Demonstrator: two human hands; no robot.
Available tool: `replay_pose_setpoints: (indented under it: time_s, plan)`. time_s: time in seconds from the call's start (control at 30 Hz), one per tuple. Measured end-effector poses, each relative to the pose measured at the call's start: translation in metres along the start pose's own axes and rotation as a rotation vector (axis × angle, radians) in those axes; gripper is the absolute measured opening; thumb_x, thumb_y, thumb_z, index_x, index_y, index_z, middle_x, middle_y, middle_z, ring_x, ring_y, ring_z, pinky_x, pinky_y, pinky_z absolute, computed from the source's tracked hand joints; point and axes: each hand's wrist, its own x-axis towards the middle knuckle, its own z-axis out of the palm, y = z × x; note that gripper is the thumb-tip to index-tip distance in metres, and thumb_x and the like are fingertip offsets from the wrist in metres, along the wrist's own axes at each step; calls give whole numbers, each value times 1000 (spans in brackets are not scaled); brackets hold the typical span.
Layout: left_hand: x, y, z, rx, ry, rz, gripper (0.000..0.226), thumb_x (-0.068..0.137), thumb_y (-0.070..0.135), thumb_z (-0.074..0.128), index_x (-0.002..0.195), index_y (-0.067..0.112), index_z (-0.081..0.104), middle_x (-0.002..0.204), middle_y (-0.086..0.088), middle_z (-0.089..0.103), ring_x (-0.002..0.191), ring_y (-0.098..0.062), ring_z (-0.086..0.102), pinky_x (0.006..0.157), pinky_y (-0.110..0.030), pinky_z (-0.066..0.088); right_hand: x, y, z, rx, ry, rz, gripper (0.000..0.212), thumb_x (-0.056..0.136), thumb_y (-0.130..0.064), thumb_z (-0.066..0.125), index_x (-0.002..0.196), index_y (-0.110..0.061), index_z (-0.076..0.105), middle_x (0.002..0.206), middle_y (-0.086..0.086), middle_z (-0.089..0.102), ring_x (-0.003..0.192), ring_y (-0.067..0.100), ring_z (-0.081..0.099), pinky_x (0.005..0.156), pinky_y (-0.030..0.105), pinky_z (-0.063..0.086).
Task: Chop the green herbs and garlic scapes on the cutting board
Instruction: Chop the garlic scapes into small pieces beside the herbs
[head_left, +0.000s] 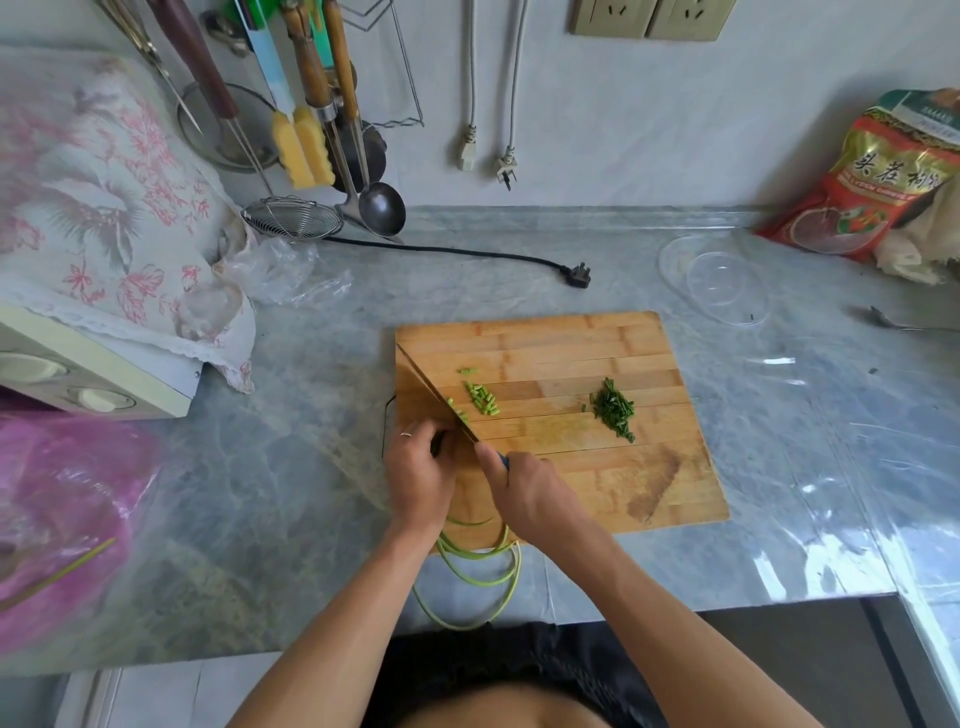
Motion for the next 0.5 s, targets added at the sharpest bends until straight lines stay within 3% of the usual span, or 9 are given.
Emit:
replay_pose_setpoints:
  time_s: [0.13, 0.2, 0.4, 0.5]
  plan:
    - [0, 6, -3, -14, 34, 16, 9, 82, 1, 74, 85, 9, 71, 80, -1, 71, 73, -16, 63, 63, -18, 38, -8, 15, 1, 40, 5, 34, 63, 95, -64, 30, 62, -11, 38, 56, 8, 45, 50, 25, 40, 53, 37, 36]
    - [0, 4, -4, 7, 38, 18, 8, 81, 2, 76, 84, 7, 71, 81, -4, 70, 73, -17, 63, 63, -15, 34, -7, 17, 2, 43, 11, 25, 63, 95, -64, 29, 62, -11, 37, 55, 8, 44, 50, 25, 40, 52, 36, 35]
    - [-4, 1, -2, 192, -38, 133, 6, 89, 8, 67, 88, 6, 72, 85, -7, 66, 76, -29, 62, 62, -31, 45, -7, 15, 1, 98, 11, 55, 63, 96, -63, 31, 61, -12, 38, 56, 7, 45, 51, 24, 42, 55, 35, 37]
    - [-9, 1, -2, 251, -49, 158, 9, 92, 8, 64, 93, 5, 73, 92, -8, 67, 83, -31, 63, 67, -38, 51, -3, 10, 1, 57, -11, 68, 67, 95, -67, 21, 72, -11, 49, 67, 9, 53, 63, 26, 49, 64, 35, 42]
